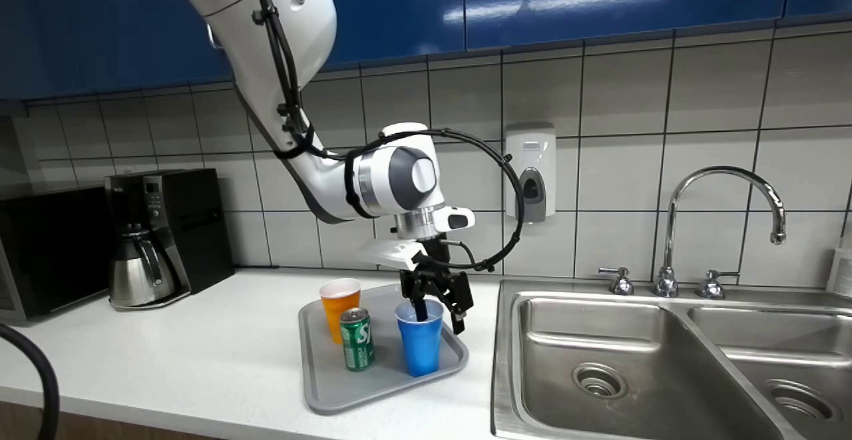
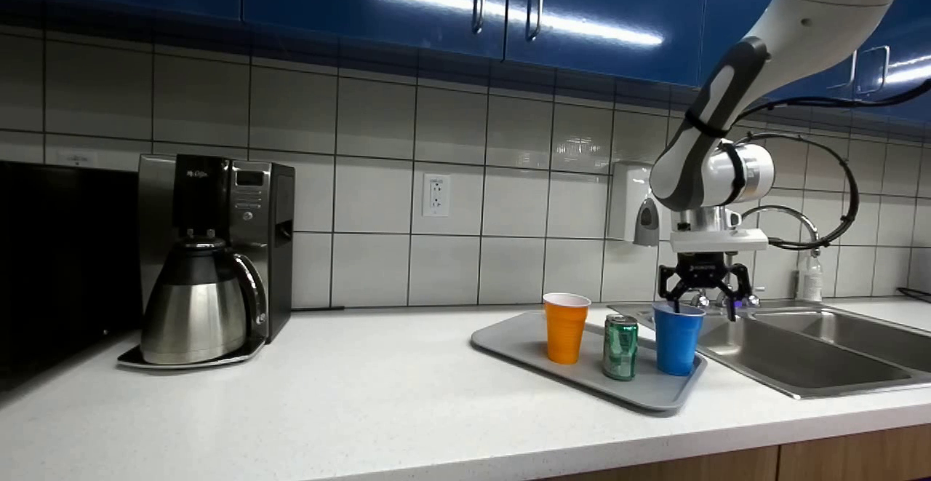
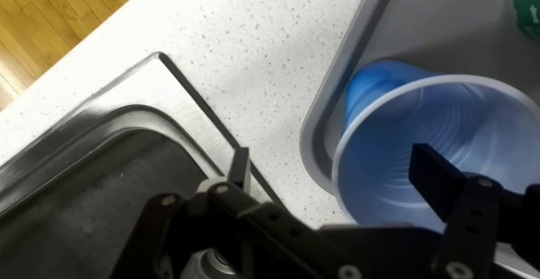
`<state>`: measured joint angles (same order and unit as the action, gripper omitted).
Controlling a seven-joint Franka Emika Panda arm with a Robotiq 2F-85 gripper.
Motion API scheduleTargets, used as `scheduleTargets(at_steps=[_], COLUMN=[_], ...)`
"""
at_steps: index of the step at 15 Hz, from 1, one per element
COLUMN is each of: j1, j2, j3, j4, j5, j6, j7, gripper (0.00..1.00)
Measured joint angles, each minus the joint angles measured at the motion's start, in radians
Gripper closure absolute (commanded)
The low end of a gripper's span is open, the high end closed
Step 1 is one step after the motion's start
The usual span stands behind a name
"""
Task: Remove the blue and orange cups from the tray
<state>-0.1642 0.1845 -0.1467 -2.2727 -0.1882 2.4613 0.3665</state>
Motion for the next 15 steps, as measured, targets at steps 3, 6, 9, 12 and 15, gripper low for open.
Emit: scheduleTargets(at_steps=[3,6,9,12,15], j1=[0.001,0.004,0.004,0.005,0.006], j2=[0.01,0.013,0.013,0.012,0.008], j3=[-0.004,-0.011,-0.014,-0.014,-0.014], j4=[0.005,0.007,0.007,0.008,0.012], j5=[0.023,0.031,0.035,0.061,0.104], j6=[0.013,0.021,0.026,0.032,0.034], j7=[0.0,-0.001,-0.001,-0.007,-0.031], gripper=[0.58,0.8,0.99,1.0,0.99])
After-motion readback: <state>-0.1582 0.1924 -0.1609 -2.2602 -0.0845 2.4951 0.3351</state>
